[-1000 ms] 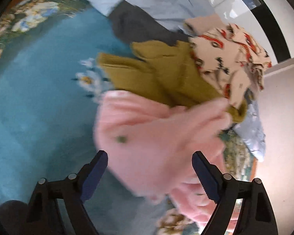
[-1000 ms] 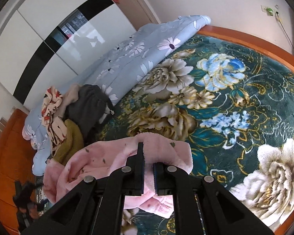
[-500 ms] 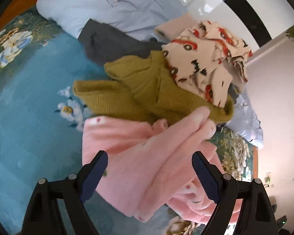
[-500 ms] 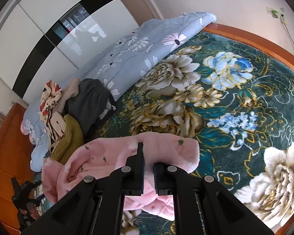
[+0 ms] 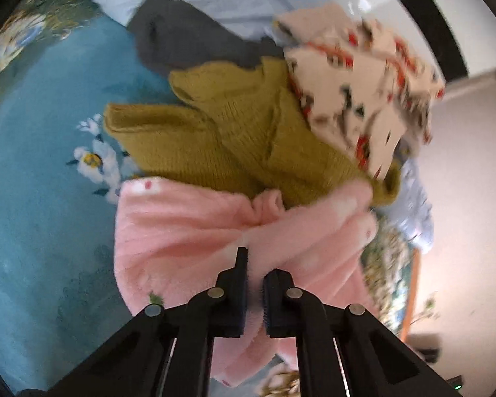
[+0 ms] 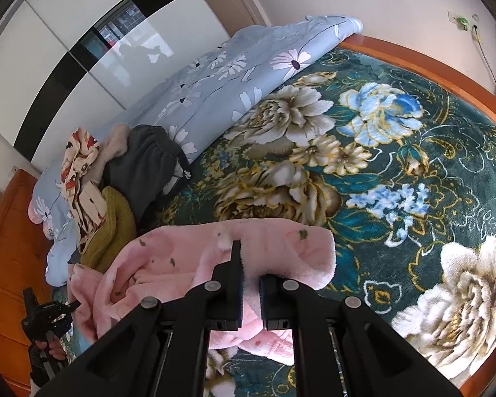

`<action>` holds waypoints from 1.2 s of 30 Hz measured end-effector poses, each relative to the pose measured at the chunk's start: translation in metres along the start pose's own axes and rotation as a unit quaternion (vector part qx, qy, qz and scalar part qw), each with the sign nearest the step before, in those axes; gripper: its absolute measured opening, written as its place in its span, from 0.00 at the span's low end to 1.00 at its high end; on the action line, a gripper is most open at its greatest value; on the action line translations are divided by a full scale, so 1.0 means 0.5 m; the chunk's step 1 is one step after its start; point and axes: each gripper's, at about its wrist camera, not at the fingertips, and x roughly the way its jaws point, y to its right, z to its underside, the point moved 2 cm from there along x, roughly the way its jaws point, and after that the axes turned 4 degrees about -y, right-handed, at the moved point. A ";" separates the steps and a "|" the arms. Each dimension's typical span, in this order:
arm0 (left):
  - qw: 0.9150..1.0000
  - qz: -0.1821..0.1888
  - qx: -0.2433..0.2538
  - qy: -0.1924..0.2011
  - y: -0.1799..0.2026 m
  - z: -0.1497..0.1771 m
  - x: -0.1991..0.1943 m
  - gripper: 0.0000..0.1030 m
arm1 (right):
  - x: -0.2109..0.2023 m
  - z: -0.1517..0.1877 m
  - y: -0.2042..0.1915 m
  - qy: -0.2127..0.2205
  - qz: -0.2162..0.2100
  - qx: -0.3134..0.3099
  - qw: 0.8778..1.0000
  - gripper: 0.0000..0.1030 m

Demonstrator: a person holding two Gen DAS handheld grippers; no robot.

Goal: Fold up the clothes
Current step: 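Grasp the pink garment with the left gripper while the right gripper holds it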

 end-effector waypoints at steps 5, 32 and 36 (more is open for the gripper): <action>0.997 0.017 -0.043 0.063 -0.068 -0.040 -0.128 0.06 | -0.022 -0.022 -0.060 0.014 -0.030 -0.017 0.999 0.07; 0.961 -0.024 -0.244 0.129 -0.569 0.059 -0.380 0.05 | 0.004 0.006 -0.101 -0.006 -0.040 -0.005 0.999 0.07; 0.968 -0.014 -0.172 0.181 -0.495 0.021 -0.480 0.05 | -0.046 -0.044 -0.145 0.032 -0.057 -0.036 0.997 0.07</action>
